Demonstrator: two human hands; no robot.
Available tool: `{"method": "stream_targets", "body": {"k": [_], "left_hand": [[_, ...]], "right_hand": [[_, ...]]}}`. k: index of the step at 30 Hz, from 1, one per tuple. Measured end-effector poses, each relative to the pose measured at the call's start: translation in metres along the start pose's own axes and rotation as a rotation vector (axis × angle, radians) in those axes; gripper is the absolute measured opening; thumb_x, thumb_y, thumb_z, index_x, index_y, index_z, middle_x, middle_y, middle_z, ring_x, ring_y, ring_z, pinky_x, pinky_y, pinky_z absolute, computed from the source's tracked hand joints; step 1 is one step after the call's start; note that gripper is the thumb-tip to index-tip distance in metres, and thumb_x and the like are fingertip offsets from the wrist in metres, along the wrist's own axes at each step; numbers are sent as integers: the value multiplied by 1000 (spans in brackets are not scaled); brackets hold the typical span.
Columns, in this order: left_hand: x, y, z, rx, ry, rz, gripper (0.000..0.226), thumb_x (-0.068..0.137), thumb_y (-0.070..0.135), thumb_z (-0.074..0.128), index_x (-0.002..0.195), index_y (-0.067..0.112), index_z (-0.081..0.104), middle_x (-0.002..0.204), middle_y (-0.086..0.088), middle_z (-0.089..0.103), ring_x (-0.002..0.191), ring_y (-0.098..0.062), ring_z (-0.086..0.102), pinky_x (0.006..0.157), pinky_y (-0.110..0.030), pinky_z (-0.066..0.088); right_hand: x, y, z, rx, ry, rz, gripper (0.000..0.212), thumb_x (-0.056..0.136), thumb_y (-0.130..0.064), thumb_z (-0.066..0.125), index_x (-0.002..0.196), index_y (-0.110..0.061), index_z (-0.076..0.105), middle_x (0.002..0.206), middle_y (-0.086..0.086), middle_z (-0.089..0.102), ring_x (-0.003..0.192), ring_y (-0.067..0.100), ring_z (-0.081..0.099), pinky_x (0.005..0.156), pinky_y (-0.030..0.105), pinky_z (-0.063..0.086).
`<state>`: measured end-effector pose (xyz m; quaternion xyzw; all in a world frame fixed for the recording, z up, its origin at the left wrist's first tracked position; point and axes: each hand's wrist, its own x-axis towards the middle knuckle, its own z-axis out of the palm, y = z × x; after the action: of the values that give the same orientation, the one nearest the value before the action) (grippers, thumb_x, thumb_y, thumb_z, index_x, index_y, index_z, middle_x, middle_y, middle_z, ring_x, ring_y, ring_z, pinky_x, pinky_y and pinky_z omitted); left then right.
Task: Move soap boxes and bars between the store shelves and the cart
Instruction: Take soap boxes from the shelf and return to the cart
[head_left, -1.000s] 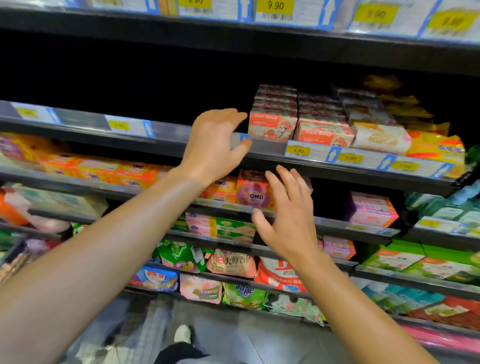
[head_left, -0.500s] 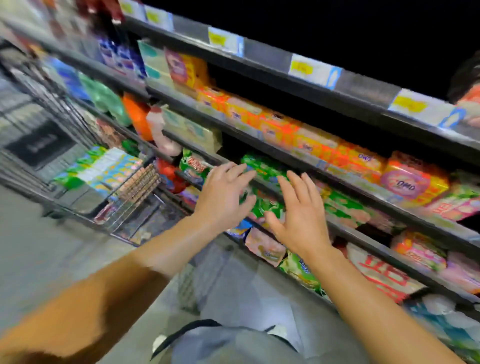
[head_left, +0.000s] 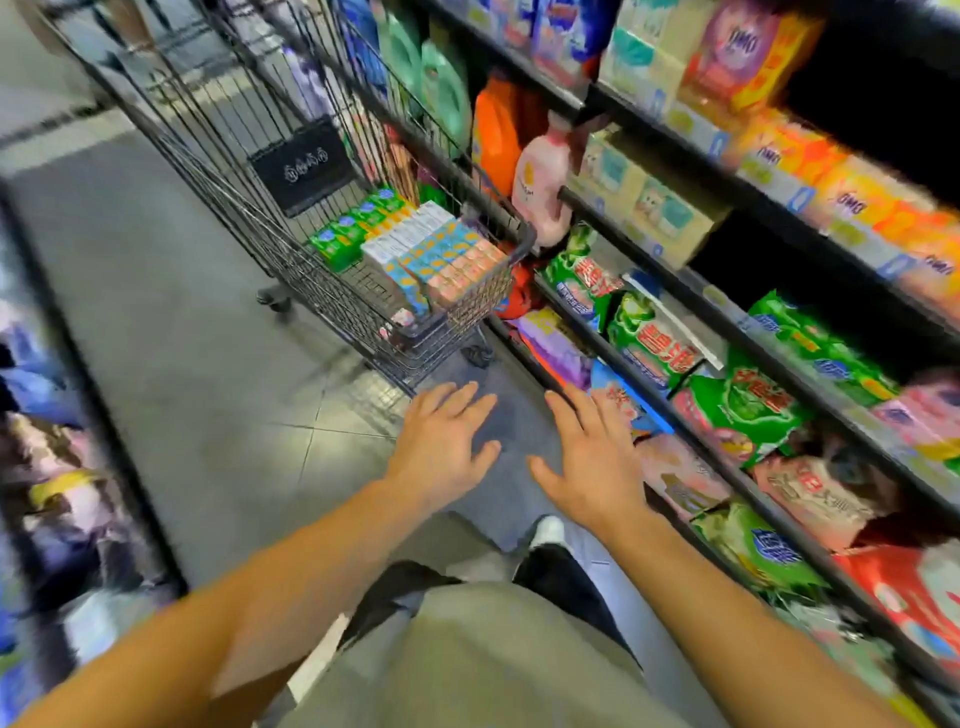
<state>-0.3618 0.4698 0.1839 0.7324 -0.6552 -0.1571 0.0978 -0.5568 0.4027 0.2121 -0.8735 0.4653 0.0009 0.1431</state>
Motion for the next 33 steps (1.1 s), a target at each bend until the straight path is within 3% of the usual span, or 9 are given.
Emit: {"method": "stream_targets", "body": {"k": [4,7,11,13,18,22,27,33], "left_hand": [[7,-58,-23,77,-4,-40,69,85,56,32,141,22,52,145,-7,52,134,-32,45,109,-50,35],[25,-102,-41,73,40,-101,66,84,53,38,135,18,59,138,-12,58,126,-38,52,105,-52,42],[65,-160,-63,105,108,-94,61,81,49,44,123,12,67,124,-14,66,112,-35,62,101,-42,45],[88,-187,-75,107,69,-90,60,81,48,45,123,11,67,124,-13,66,113,-32,62,102,-39,43],[143,-238,-97,131,-12,-55,59,83,49,45,126,13,64,127,-14,64,114,-35,61,102,-45,45],[183,-261,-111,116,-54,-12,60,84,49,44,125,10,65,126,-15,65,111,-37,63,99,-47,47],[233,-293,-115,93,-181,66,63,84,53,45,133,16,59,135,-13,59,119,-40,55,102,-51,44],[302,-335,-115,82,-292,286,60,81,48,48,128,13,62,130,-13,62,116,-41,56,98,-54,48]], "right_hand": [[48,-42,14,27,-31,-38,79,75,-54,48,139,-9,54,145,16,51,136,42,43,110,56,37],[95,-66,24,53,-66,-71,78,74,-51,53,140,-8,53,146,16,50,137,43,42,112,53,34],[165,-93,35,99,-151,-68,84,78,-53,45,152,-12,36,159,11,31,149,35,19,122,45,15],[200,-102,40,134,-177,-48,85,79,-54,41,153,-13,33,161,10,27,150,34,15,123,45,14],[264,-118,46,221,-216,42,86,79,-56,43,152,-11,35,159,13,29,148,35,20,120,47,21],[299,-127,48,288,-267,121,79,92,-46,59,156,-13,26,162,12,22,150,30,15,120,38,16],[331,-141,55,391,-279,232,78,94,-42,59,157,-15,21,164,5,15,150,26,12,121,35,14],[367,-169,78,496,-304,508,77,94,-44,57,157,-23,19,163,-2,17,148,25,20,118,39,28]]}}
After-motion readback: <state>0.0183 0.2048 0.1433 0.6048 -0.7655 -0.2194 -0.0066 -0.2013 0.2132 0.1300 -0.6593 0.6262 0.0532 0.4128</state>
